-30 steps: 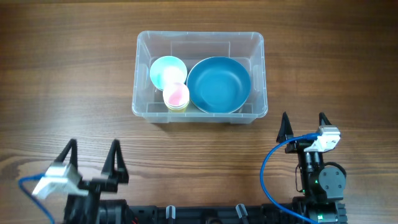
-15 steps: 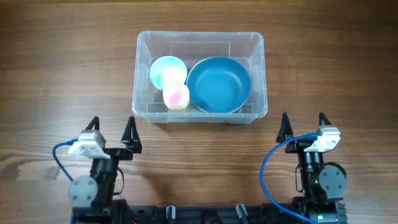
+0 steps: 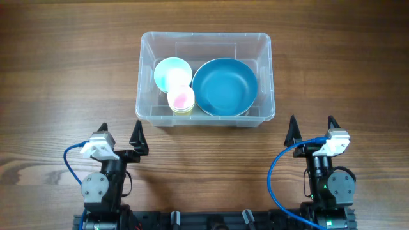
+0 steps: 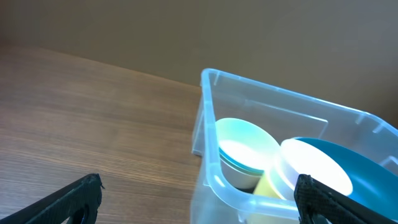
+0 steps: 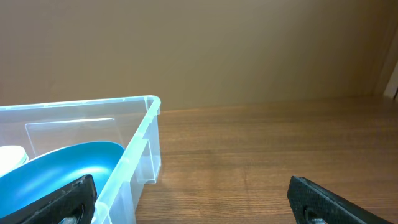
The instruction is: Pack container
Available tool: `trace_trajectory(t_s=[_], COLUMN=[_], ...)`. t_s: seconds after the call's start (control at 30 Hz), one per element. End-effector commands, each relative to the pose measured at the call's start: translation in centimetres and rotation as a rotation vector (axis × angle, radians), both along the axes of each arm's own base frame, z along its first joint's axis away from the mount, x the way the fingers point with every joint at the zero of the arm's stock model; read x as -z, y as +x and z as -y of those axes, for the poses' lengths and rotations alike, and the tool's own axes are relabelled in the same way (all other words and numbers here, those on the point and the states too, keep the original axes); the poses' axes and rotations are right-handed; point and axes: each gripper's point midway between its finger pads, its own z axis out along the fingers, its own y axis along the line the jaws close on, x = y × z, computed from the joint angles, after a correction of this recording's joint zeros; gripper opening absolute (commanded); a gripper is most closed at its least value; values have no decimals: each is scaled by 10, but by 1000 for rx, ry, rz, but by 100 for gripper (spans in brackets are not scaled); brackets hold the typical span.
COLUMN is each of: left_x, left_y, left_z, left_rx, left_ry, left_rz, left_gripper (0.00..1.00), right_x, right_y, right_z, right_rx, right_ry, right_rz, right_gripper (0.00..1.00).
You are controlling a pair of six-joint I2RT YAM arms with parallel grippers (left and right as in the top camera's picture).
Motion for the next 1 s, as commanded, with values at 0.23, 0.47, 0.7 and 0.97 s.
trace_trajectory(t_s=[0.23,0.47,0.7,0.97], left_x=[0,1,1,1], left_y=[0,0,0,0], left_z=[5,5,5,5], left_rx=[47,46,46,46], left_ry=[220,232,232,232], left_rz=[25,26,25,25], left_gripper=[100,100,100,100], right_x=[-3,-3,-3,-3], right_y=[-1,-1,-1,-1], right_z=[-1,-1,-1,-1], right_rx=[-8,-8,-8,-8], right_ry=[-3,-3,-3,-3], right_rz=[14,14,14,14], right_gripper=[100,100,100,100])
